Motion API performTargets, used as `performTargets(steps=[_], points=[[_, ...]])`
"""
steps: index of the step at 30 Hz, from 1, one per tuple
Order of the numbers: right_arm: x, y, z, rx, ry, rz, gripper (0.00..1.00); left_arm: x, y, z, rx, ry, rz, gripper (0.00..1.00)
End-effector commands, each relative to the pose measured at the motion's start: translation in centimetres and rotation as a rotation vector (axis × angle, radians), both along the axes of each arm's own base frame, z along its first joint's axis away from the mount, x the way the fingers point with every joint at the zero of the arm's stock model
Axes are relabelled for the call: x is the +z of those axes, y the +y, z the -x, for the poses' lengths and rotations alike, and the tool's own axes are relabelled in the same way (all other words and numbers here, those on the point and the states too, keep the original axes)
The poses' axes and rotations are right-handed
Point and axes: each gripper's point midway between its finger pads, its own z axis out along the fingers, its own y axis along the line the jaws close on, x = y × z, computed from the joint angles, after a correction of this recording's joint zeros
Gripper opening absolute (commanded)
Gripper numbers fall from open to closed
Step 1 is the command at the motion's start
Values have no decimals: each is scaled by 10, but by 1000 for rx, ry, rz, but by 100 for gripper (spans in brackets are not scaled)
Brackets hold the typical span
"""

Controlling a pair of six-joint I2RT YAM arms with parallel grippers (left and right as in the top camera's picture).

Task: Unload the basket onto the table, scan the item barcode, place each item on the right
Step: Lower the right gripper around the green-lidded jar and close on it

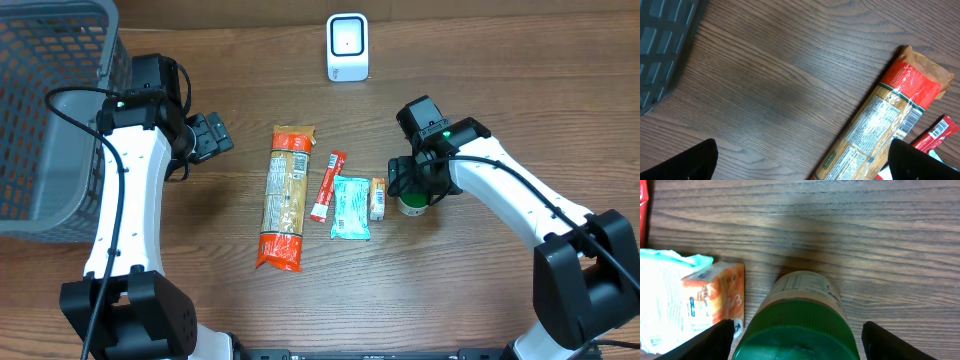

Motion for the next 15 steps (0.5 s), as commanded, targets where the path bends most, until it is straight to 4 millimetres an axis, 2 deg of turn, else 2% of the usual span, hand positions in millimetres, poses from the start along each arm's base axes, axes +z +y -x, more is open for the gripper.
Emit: performTargets(steps=[1,5,15], points=[[-4,-6,4,-34,0,15,82,10,1,-3,-10,-29,-15,100],[-4,-6,6,-38,7,18,76,10,1,-3,-10,-29,-16,100],[-6,-9,10,-108,28,17,74,10,1,-3,-10,-29,-16,100]])
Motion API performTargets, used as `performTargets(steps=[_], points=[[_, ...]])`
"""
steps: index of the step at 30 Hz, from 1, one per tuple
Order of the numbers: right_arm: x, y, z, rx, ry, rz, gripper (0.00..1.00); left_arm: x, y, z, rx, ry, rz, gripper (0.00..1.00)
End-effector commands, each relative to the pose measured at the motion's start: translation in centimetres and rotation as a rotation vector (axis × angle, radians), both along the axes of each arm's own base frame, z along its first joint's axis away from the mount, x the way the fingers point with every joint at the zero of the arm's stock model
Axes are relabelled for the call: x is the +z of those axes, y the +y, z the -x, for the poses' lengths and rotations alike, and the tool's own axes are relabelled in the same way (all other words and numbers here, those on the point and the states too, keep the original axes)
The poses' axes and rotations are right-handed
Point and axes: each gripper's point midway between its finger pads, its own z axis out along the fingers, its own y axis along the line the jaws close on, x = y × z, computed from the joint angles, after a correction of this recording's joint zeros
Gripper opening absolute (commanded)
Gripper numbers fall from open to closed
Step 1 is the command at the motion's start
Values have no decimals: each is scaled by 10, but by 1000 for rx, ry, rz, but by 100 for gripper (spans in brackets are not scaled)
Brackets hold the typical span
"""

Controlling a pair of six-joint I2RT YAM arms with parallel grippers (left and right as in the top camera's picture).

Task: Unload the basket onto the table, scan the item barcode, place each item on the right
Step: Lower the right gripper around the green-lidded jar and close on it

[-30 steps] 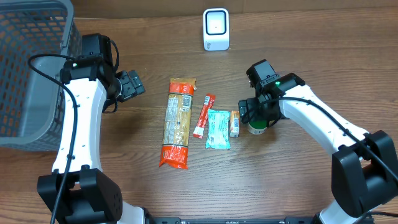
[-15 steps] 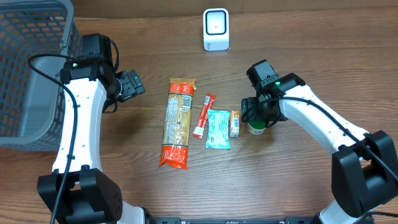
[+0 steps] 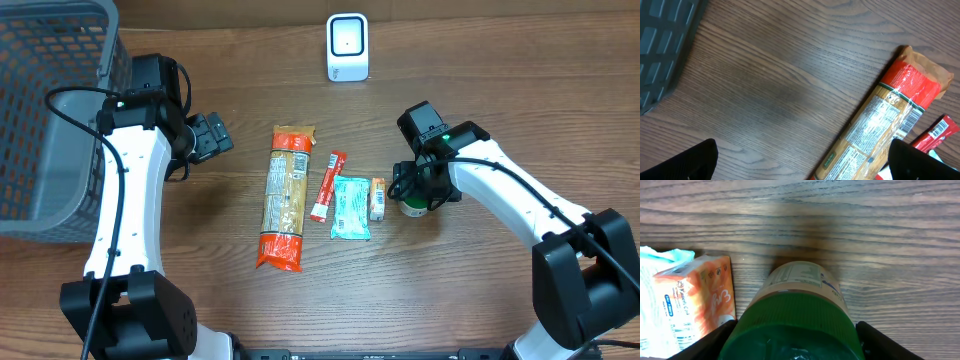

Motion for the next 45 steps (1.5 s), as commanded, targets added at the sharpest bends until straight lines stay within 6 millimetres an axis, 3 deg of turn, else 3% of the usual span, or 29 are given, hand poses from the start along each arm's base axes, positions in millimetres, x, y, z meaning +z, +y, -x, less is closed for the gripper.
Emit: performTargets(steps=[1,7,10,12,15,17,32,45], points=[[2,-3,-1,-54,-12,4,73,10,1,-3,-10,-29,-16,100],[2,-2,-3,-182,-13,-15,65,10,1,-3,-10,-29,-16,100],[2,-3,-1,-321,0,-29,54,10,1,-3,-10,-30,-16,100],[2,-3,-1,-406,4,-40,56,10,1,-3,-10,-30,-16,100],[2,-3,-1,-441,5,-45,82,10,1,-3,-10,-30,-16,100],[2,-3,-1,-440,6,-44,88,10,1,-3,-10,-29,-16,100],[2,-2,4,-432,19,-33,88,10,1,-3,-10,-29,-16,100],[-2,-5,-3,-432,-17,-4,89,10,1,-3,-10,-29,-16,100]])
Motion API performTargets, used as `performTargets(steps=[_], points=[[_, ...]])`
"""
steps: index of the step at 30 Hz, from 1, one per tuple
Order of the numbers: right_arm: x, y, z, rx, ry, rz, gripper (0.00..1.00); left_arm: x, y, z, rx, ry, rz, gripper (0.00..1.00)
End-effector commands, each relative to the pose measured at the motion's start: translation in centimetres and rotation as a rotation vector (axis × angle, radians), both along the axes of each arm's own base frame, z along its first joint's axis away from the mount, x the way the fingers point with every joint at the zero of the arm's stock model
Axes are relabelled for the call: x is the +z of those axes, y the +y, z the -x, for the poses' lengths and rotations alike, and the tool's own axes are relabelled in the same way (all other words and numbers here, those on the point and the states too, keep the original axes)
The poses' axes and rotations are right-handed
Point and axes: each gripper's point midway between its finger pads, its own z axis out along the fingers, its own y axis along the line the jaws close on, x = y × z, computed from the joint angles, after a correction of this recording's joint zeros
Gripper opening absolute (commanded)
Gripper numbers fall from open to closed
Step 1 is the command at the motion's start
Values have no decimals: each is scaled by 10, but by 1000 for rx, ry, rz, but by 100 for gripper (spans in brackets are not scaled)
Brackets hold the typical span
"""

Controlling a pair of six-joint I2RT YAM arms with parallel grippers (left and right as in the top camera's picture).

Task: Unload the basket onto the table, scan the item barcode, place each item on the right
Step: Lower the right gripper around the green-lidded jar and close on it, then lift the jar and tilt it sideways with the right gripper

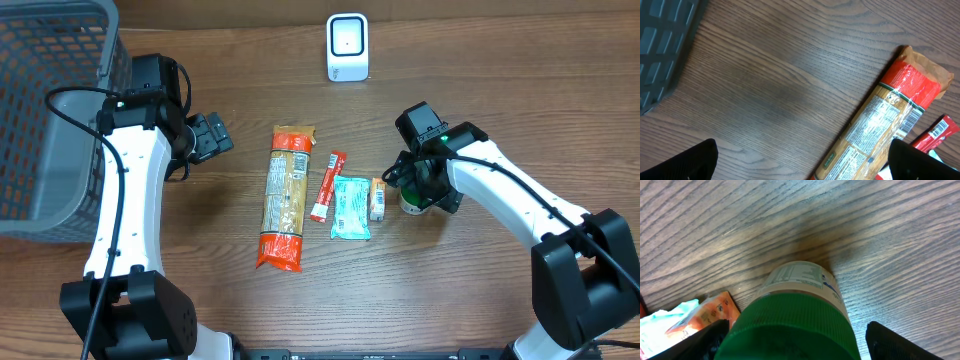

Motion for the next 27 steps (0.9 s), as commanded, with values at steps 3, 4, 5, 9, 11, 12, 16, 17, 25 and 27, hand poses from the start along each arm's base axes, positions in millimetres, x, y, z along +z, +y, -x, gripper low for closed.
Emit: performTargets(steps=[3,4,5,9,11,12,16,17,25,27], points=[[-9,-3,2,-4,10,27,89,10,1,-3,-10,-28,-16,100],[-12,-3,3,-3,17,29,89,10,1,-3,-10,-29,-16,100],[-16,-3,3,-1,23,30,89,10,1,-3,-10,-29,-16,100],[-28,-2,3,17,22,31,88,10,1,-3,-10,-29,-16,100],[-29,-2,2,33,18,32,85,10,1,-3,-10,-29,-16,100],[-29,-2,2,34,18,32,83,10,1,-3,-10,-29,-16,100],[-29,-2,2,34,19,32,72,10,1,-3,-10,-29,-15,100],[-29,-2,2,34,19,32,70,10,1,-3,-10,-29,-16,100],[-14,-8,4,36,35,41,66,10,1,-3,-10,-28,-16,100],[3,-11,2,26,23,35,64,10,1,-3,-10,-28,-16,100]])
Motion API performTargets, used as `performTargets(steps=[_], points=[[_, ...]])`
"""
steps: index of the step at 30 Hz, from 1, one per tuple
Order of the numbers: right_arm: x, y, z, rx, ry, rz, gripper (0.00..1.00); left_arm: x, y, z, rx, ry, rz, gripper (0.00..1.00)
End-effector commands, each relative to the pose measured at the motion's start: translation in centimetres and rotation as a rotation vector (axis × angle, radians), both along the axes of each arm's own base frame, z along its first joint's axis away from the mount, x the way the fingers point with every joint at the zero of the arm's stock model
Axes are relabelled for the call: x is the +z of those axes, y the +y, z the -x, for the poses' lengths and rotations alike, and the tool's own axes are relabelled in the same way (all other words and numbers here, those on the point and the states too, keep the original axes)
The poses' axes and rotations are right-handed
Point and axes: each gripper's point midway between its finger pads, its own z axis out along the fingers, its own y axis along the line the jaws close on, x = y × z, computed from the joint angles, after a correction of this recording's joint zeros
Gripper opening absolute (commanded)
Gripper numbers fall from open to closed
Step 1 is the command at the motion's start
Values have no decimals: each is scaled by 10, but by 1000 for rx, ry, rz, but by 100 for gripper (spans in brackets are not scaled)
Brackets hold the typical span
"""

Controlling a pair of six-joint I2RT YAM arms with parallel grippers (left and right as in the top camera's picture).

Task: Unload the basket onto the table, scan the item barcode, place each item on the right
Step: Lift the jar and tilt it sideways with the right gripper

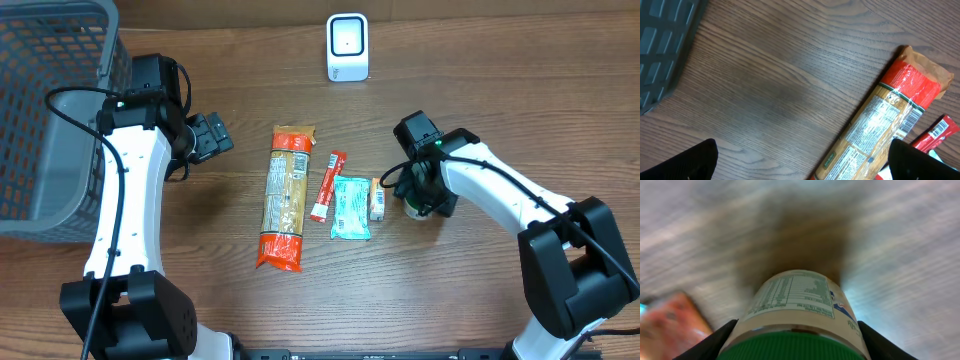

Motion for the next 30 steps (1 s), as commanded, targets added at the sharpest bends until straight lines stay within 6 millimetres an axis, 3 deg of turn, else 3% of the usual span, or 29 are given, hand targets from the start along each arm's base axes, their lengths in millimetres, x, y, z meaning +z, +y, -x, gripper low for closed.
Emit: performTargets(steps=[1,4,9,13,21,28,30], points=[[39,-3,-16,-15,-82,-22,61,10,1,-3,-10,-28,-16,100],[71,-3,-19,-35,-127,-90,46,10,1,-3,-10,-28,-16,100],[108,-2,-19,-85,-165,-275,35,10,1,-3,-10,-28,-16,99],[119,9,-17,-109,-116,-454,35,10,1,-3,-10,-28,-16,100],[144,41,-13,-329,30,-745,12,10,1,-3,-10,-28,-16,100],[174,70,1,-268,149,-972,10,10,1,-3,-10,-28,-16,100],[183,76,7,-247,185,-1033,4,10,1,-3,-10,-28,-16,100]])
